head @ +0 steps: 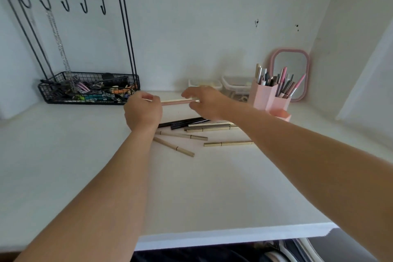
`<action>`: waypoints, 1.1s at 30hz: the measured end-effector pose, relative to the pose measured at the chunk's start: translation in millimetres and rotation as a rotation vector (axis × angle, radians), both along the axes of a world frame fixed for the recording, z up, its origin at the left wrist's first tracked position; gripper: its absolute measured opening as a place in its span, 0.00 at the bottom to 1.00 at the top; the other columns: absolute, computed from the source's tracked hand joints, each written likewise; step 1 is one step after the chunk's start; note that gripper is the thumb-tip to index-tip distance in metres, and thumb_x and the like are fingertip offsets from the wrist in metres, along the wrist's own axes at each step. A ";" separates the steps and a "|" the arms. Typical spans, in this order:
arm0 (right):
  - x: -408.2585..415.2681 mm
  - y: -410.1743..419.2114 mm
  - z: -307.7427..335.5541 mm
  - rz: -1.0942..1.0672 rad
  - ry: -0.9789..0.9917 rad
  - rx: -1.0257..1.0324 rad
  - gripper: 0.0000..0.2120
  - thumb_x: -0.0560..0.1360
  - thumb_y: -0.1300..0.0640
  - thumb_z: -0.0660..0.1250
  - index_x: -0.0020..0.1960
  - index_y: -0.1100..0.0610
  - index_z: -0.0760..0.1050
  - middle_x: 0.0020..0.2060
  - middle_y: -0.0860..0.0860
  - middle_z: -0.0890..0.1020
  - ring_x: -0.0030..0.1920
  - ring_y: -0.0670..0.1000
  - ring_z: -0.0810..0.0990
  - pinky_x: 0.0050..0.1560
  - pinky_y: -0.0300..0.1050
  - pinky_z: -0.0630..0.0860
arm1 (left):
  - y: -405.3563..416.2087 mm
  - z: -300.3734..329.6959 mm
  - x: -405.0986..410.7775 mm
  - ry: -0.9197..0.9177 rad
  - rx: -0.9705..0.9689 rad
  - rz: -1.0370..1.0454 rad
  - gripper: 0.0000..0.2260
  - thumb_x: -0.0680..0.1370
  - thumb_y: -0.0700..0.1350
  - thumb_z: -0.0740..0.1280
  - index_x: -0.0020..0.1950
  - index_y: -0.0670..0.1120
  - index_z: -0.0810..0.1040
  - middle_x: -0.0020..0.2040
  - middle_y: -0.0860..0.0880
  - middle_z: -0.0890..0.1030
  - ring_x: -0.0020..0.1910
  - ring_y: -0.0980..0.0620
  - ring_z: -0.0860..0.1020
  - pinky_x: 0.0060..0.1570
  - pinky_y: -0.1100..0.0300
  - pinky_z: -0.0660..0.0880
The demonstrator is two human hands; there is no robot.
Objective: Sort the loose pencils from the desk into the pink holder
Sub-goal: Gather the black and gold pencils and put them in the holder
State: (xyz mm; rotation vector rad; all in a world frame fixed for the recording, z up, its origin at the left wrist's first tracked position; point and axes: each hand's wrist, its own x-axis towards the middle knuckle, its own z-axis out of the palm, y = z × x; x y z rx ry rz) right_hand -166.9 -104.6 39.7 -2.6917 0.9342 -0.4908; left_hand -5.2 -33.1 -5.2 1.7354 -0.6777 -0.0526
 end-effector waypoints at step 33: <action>-18.5 15.1 -33.2 -0.013 -0.243 0.094 0.08 0.76 0.57 0.70 0.53 0.55 0.84 0.47 0.47 0.85 0.48 0.45 0.81 0.53 0.35 0.75 | 6.0 -3.4 -23.9 -0.333 0.157 -0.111 0.08 0.79 0.46 0.64 0.55 0.49 0.82 0.55 0.51 0.82 0.55 0.48 0.80 0.59 0.49 0.74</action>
